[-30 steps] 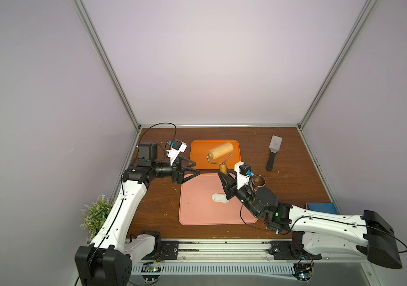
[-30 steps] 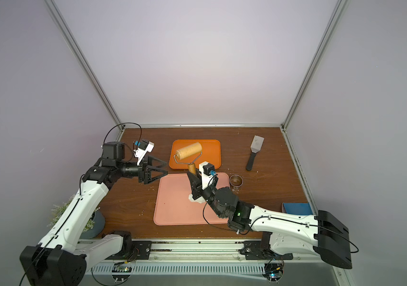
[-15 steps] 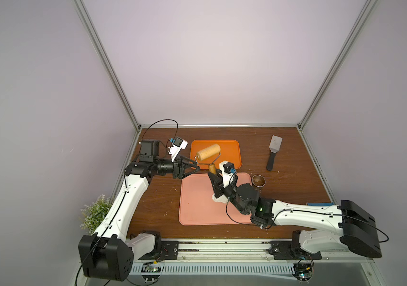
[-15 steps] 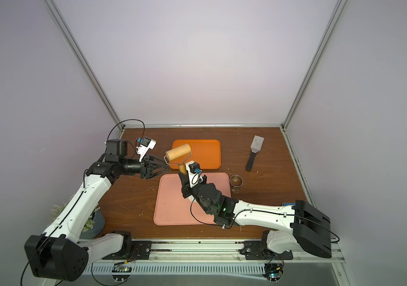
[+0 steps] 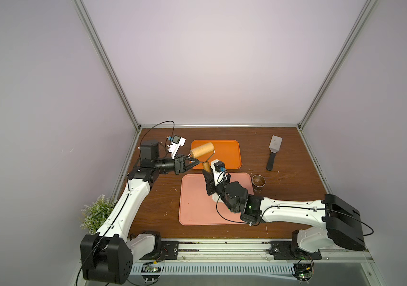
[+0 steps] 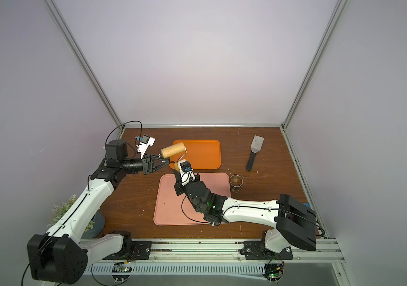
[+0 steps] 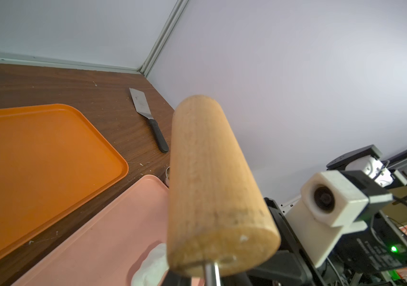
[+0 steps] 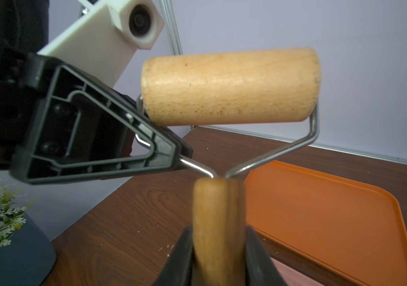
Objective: Roll out the dumpling wrappers from the dough
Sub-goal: Pick up the rolling pin from the center of the board.
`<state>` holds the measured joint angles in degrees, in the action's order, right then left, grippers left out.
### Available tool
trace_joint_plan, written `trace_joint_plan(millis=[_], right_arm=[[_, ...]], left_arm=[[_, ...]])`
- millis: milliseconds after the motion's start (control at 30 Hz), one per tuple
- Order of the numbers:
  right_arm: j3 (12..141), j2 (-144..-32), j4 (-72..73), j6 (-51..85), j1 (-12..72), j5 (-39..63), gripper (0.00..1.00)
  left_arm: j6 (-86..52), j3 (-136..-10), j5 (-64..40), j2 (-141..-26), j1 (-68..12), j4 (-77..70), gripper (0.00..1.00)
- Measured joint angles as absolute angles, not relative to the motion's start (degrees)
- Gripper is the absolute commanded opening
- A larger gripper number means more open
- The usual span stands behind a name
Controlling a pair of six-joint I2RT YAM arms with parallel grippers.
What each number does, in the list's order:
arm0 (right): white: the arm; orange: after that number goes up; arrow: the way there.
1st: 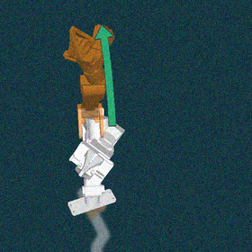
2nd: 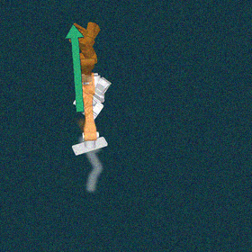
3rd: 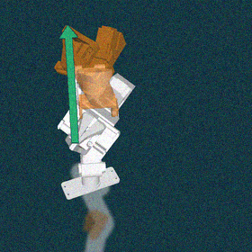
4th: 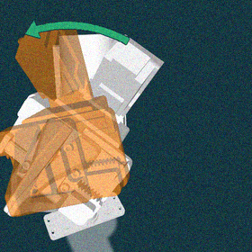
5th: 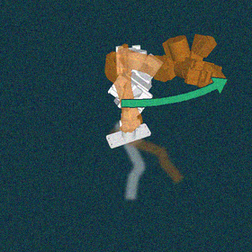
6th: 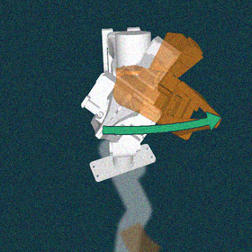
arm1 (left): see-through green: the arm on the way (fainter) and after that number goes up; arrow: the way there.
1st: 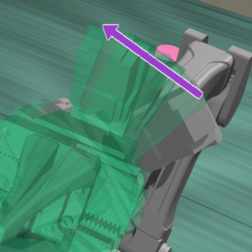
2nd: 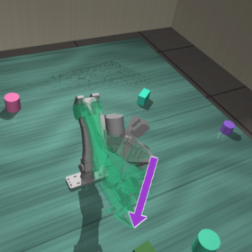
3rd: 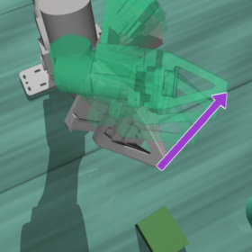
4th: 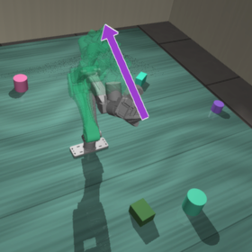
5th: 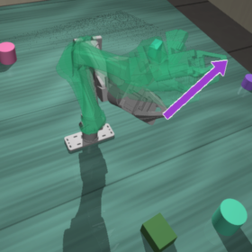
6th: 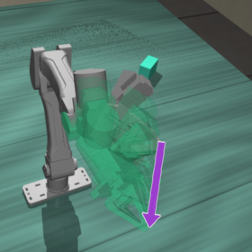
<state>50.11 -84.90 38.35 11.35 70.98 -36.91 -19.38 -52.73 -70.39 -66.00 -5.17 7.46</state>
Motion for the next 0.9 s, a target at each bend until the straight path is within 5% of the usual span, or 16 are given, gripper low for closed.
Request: trace_joint_plan(millis=[200,300,433,500,733,900], right_arm=[[52.23,-85.89,37.74,10.00,71.11,-39.16,0.00],[52.42,-86.37,37.74,9.78,71.18,-39.86,0.04],[53.47,-86.39,35.51,10.26,71.09,-39.88,0.63],[55.05,-86.30,32.97,10.96,71.07,-38.15,0.81],[56.95,-81.41,23.83,22.76,64.12,-23.42,0.87],[50.35,-76.14,31.97,35.33,57.28,-14.15,0.66]], left_arm=[[-21.08,-54.50,-70.98,-67.26,-5.26,6.22,0.01],[-21.50,-54.61,-70.70,-67.33,-5.30,6.26,0.00],[-21.69,-54.61,-70.04,-67.37,-5.41,6.20,0.00],[-22.15,-54.59,-67.59,-67.55,-5.39,5.69,0.00],[-31.97,-53.58,-64.25,-68.71,-2.39,-4.25,0.00],[-43.79,-50.09,-60.86,-68.75,0.62,-16.93,0.00]])
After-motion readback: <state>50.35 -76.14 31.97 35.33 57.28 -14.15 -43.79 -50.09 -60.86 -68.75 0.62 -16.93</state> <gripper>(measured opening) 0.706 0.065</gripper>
